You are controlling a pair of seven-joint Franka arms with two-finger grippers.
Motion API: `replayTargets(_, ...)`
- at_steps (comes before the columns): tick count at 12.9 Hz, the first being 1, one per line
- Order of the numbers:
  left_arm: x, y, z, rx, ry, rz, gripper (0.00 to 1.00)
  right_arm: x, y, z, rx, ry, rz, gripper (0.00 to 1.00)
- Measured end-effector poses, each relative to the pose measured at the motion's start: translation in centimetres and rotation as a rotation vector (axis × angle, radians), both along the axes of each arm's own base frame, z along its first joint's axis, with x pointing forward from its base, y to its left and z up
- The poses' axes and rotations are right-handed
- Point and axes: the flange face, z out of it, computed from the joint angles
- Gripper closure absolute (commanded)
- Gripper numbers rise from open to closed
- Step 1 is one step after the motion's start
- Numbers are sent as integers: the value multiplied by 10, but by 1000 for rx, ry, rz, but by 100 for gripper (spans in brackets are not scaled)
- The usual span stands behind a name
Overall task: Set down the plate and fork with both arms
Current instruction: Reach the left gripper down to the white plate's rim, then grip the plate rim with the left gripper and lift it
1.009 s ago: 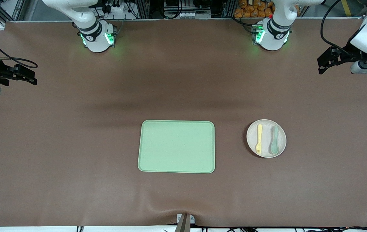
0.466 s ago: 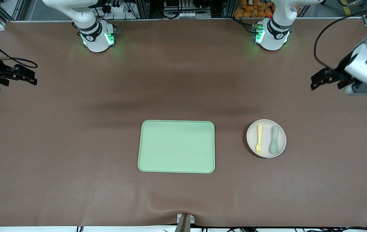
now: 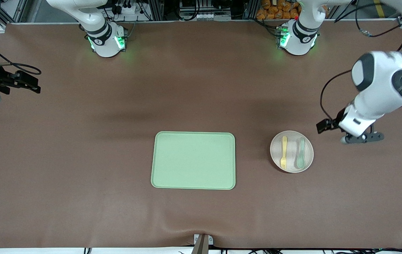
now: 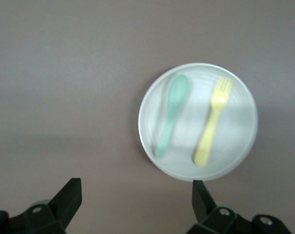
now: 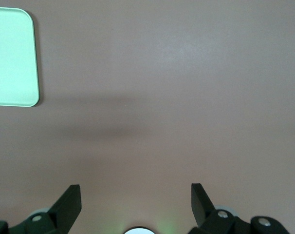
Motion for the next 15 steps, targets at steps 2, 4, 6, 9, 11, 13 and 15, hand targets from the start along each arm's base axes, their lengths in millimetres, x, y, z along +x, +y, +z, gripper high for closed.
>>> replayTargets(2,12,7,-52,0,-14,11,1,0,0,0,0,0,0,0)
replayTargets(4,17,9,-93,-1,-21,16,19,0,0,0,0,0,0,0)
replayTargets(6,19,13,-118,-1,-20,23,29,0,0,0,0,0,0,0)
replayTargets(9,19,15,-134,-1,-13,26,40,0,0,0,0,0,0,0)
replayTargets(11,19,14,-143,-1,-9,26,64,0,0,0,0,0,0,0)
replayTargets(13,18,13,-150,-2,-5,24,100,0,0,0,0,0,0,0)
replayTargets(15,19,10,-152,-5,-5,23,100,0,0,0,0,0,0,0)
